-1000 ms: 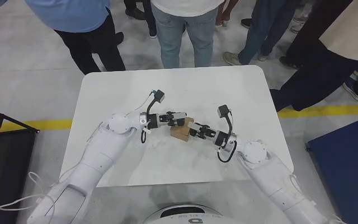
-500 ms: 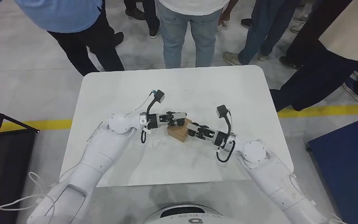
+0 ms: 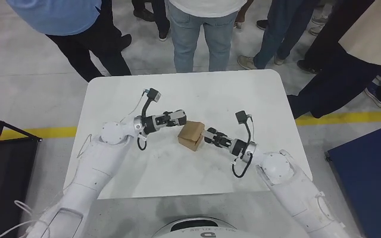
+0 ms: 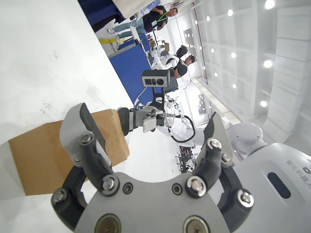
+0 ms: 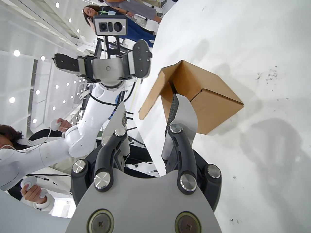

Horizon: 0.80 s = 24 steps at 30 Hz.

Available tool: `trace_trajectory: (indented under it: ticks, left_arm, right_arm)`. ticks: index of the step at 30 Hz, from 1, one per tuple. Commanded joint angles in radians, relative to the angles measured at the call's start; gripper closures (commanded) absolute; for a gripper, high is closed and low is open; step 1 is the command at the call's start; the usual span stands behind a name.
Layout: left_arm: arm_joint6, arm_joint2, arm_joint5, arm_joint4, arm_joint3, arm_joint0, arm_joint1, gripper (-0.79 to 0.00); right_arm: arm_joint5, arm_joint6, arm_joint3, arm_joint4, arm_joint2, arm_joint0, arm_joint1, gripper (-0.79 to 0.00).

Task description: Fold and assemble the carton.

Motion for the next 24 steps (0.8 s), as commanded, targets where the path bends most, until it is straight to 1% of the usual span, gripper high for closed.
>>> trace_trajectory:
  ticks: [1,3,5,8,12,14,19,24]
  left_arm:
    - [-0.001,-0.053,0.017,0.013,-0.04,0.043,0.015,-0.785]
    - [0.006,-0.086,0.043,0.023,-0.037,0.077,0.026,-0.785]
    - [0.016,-0.1,0.062,0.027,-0.006,0.098,0.03,-0.785]
    - [0.029,-0.091,0.067,0.019,0.048,0.097,0.028,-0.785]
    - [0.033,-0.048,0.055,0.0,0.127,0.066,0.015,-0.785]
    - [0.031,-0.022,0.049,-0.004,0.159,0.045,0.007,-0.785]
    - [0.02,0.042,0.043,-0.009,0.213,-0.006,-0.013,-0.785]
    - [0.017,0.075,0.032,-0.02,0.259,-0.04,-0.027,-0.785]
  right_arm:
    - [0.01,-0.007,-0.022,-0.026,0.003,-0.007,0.001,-0.363]
    - [0.021,-0.027,-0.049,-0.073,0.006,-0.014,0.003,-0.366]
    - [0.038,-0.056,-0.079,-0.133,0.008,-0.024,0.004,-0.372]
    - [0.073,-0.083,-0.124,-0.2,0.001,-0.042,0.004,-0.372]
    - [0.12,-0.086,-0.156,-0.263,-0.017,-0.045,0.003,-0.369]
    - [0.132,-0.086,-0.16,-0.271,-0.026,-0.04,0.001,-0.372]
    - [0.149,-0.075,-0.164,-0.279,-0.039,-0.025,-0.002,-0.379]
    - [0.178,-0.08,-0.174,-0.32,-0.048,-0.015,-0.004,-0.382]
